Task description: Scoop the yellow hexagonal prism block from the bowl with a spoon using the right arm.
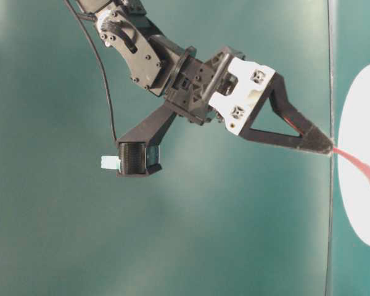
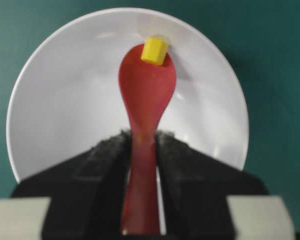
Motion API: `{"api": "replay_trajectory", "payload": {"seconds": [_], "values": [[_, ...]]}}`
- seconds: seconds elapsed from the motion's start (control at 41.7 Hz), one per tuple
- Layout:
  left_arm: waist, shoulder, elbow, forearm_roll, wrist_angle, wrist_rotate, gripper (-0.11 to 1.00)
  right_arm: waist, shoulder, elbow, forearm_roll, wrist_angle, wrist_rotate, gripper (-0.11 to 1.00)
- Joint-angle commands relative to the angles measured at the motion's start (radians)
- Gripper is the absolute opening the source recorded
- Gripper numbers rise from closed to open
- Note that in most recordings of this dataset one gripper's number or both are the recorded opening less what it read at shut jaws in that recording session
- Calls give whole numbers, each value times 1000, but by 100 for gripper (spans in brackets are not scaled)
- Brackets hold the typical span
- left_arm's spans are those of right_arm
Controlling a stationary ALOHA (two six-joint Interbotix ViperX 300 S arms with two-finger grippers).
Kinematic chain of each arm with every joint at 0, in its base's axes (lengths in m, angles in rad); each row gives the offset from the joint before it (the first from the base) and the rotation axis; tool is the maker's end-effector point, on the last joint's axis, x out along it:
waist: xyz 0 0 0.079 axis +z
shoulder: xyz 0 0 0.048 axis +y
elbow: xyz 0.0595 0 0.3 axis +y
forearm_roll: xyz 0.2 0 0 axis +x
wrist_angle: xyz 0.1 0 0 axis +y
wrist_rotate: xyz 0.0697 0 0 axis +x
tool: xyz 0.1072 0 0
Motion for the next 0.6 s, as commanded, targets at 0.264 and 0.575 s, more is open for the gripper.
{"api": "replay_trajectory", "payload": {"seconds": [0.264, 0.575], "values": [[2, 5, -29, 2, -11, 0, 9, 2, -67, 31, 5, -60, 15, 25], [2, 5, -29, 2, -11, 0, 9, 26, -150, 120, 6, -202, 18, 25]]}}
